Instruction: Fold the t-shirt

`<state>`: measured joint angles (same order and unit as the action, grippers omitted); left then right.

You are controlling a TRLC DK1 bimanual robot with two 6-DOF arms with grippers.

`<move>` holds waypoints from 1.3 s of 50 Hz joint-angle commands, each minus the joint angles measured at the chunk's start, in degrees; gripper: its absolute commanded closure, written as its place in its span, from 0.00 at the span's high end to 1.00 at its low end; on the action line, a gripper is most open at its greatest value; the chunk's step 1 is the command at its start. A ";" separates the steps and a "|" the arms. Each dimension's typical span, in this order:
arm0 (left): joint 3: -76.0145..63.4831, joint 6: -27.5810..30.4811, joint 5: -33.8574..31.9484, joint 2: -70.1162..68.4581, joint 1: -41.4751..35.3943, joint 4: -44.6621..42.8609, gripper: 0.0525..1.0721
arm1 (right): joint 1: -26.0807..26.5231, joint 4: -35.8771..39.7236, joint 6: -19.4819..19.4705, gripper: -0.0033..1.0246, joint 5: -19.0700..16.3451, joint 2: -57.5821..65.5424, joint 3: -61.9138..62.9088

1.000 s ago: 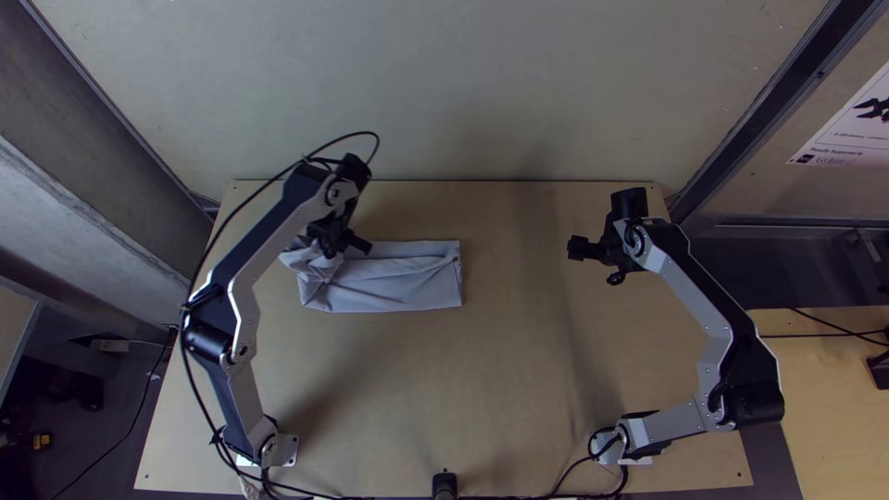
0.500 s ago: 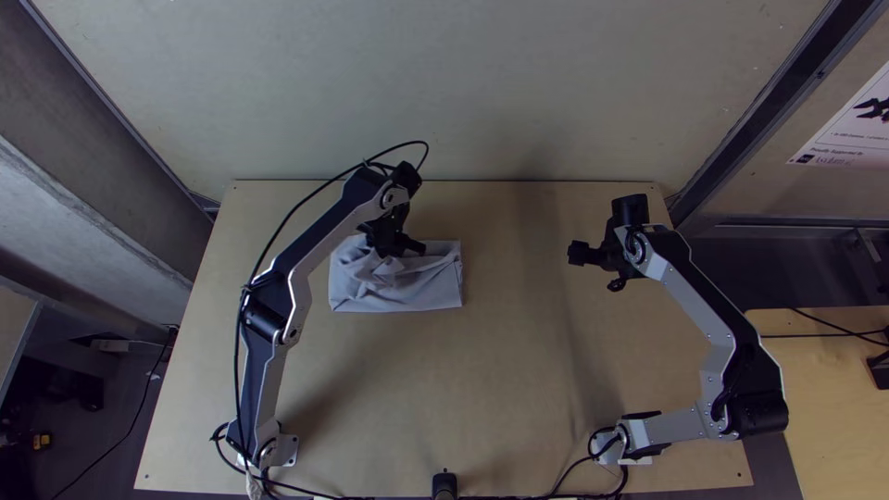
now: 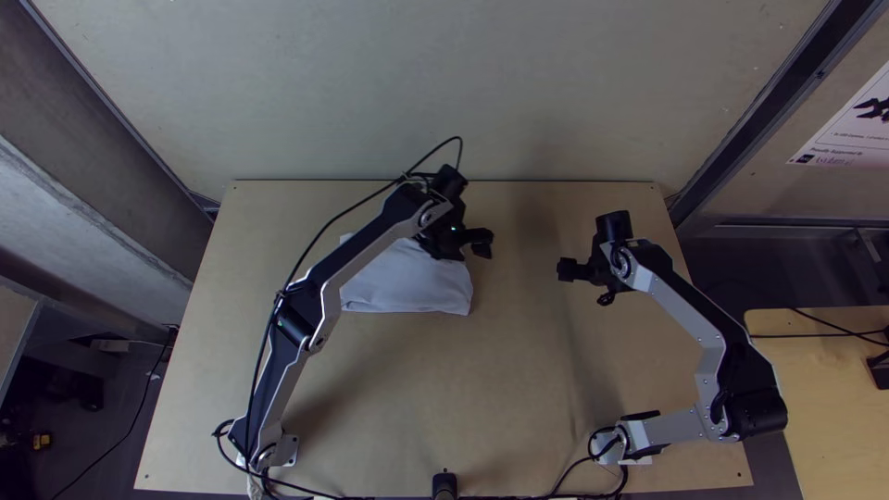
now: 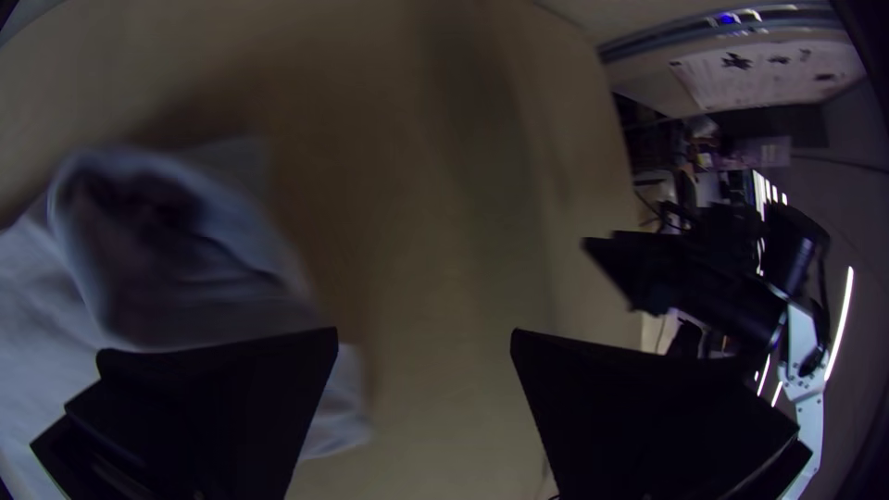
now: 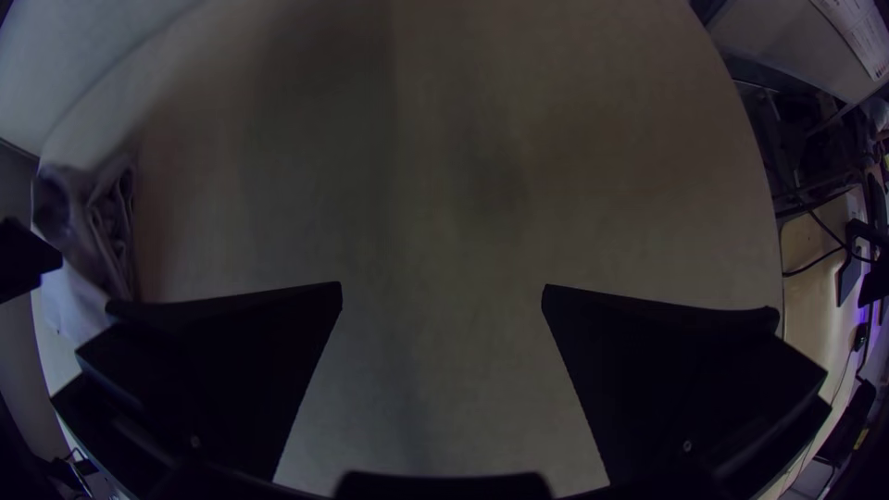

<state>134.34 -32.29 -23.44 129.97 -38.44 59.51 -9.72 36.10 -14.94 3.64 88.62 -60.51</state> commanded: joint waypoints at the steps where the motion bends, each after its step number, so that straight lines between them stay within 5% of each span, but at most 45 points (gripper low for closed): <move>1: 1.36 -3.21 -1.17 -2.00 -0.32 -1.15 0.96 | -0.22 -0.85 -0.35 0.96 0.32 -2.13 1.18; 37: -4.97 5.93 -1.17 -16.68 5.12 0.70 0.96 | 1.63 -0.85 1.40 0.96 0.40 -7.94 -5.06; 45: -9.10 9.79 0.24 -24.59 10.66 0.88 0.96 | 2.77 -1.38 5.01 0.96 0.32 -12.59 -9.10; 65: -25.71 25.97 15.53 -47.71 24.29 0.26 0.96 | 4.09 -2.26 13.80 0.96 0.49 -23.05 -23.34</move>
<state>112.71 -11.03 -10.28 89.43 -16.88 60.40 -5.93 34.50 -3.38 3.66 68.90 -80.38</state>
